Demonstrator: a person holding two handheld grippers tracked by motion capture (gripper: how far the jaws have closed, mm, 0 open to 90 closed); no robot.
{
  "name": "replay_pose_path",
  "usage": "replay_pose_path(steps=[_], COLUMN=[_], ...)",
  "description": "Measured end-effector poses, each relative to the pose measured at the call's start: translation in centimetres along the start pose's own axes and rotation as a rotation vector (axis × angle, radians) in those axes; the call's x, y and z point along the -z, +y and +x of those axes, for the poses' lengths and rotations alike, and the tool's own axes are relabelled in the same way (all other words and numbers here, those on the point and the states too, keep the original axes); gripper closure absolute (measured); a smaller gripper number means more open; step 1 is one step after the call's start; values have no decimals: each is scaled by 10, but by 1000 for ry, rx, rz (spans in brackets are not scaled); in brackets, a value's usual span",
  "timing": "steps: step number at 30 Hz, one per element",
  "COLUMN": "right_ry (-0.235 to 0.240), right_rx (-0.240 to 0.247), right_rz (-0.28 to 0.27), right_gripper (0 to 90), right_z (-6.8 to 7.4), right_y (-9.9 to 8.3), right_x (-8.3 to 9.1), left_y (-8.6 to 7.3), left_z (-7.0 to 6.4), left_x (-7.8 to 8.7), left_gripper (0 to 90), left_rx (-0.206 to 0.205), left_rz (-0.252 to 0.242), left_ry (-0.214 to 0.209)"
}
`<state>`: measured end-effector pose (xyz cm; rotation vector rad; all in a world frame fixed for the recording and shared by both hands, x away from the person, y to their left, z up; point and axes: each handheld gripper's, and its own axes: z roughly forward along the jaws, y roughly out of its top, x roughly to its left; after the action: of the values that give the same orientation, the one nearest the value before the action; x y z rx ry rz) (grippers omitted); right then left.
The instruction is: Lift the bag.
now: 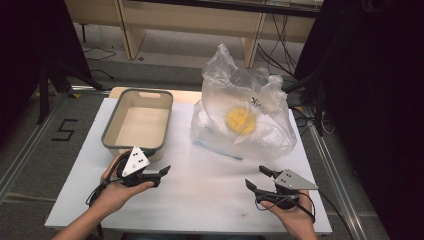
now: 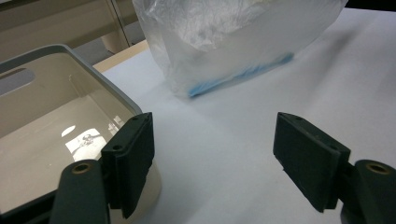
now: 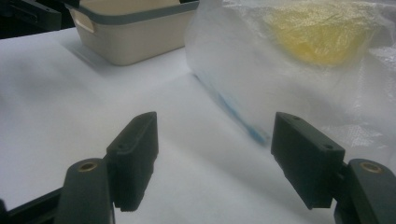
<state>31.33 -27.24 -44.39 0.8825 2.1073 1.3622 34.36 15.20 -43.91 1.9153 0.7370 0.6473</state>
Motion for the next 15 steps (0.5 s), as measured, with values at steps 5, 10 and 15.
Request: replay_pose_path(steps=[5, 10, 15], right_ry=[3, 4, 0], right_rx=[-14, -36, -49], right_rz=[-6, -24, -27], right_gripper=[333, 335, 337], right_z=[-1, -2, -3], right_y=[-4, -5, -9], right_x=[1, 2, 3], left_y=[-6, -11, -14], left_z=[0, -3, -6], left_x=[0, 1, 0], left_gripper=[288, 288, 287], left_rx=[7, 15, 22], left_rz=[5, 7, 11], left_ry=[7, 8, 2])
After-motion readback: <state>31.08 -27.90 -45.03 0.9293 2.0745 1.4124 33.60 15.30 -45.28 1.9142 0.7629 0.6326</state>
